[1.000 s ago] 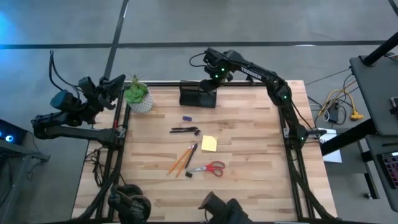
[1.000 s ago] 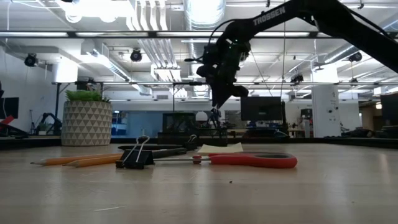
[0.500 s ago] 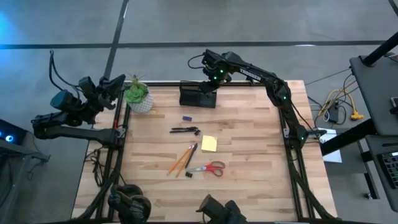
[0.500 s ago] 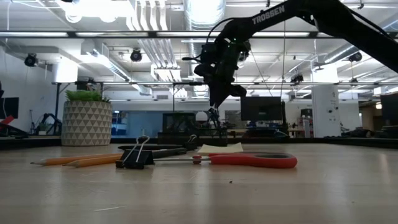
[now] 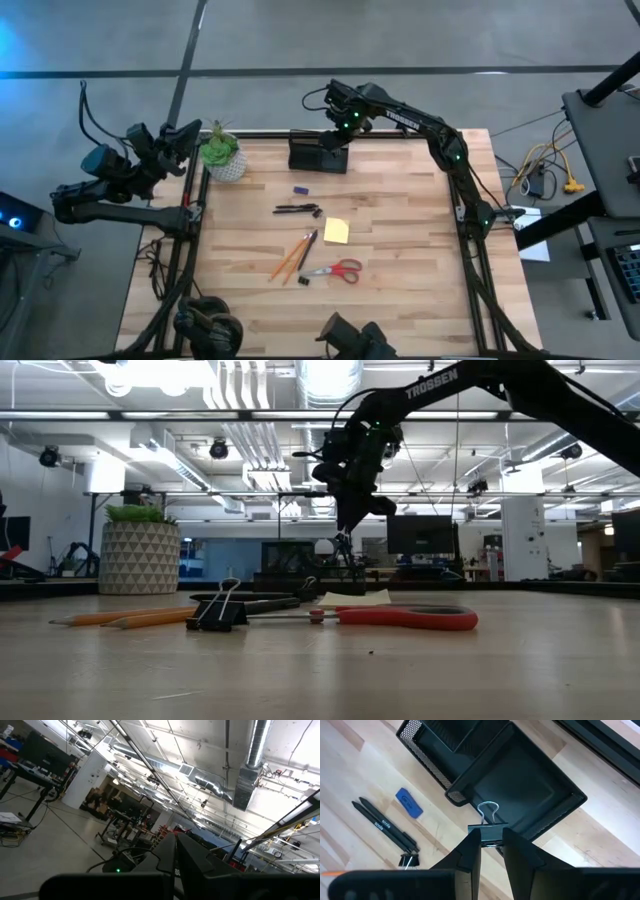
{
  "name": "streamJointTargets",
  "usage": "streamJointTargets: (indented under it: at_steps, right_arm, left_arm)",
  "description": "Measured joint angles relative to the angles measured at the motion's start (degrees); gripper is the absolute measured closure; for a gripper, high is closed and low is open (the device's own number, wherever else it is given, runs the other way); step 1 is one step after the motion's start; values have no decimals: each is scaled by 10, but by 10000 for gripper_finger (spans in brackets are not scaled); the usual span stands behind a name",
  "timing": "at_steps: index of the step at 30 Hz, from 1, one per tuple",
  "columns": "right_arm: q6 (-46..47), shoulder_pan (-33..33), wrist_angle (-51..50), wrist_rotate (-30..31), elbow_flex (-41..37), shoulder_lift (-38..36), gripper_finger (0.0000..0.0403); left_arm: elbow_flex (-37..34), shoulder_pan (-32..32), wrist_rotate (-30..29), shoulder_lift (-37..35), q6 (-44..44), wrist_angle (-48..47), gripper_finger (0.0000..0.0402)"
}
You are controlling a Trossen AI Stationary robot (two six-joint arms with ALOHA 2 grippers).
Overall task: Pick and place office supplies into organizer
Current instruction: Put the top black binder clip into the bottom left section of the black desk organizer
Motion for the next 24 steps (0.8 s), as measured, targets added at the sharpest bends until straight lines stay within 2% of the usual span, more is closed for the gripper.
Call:
streamJointTargets:
  at_steps: [16,24]
  right_arm:
    - [0,2,1,0,0,0,339]
    - [-47,55,37,-5,2,0,339]
  left_arm:
    - [0,0,0,0,0,0,402]
    - [0,0,0,0,0,0,402]
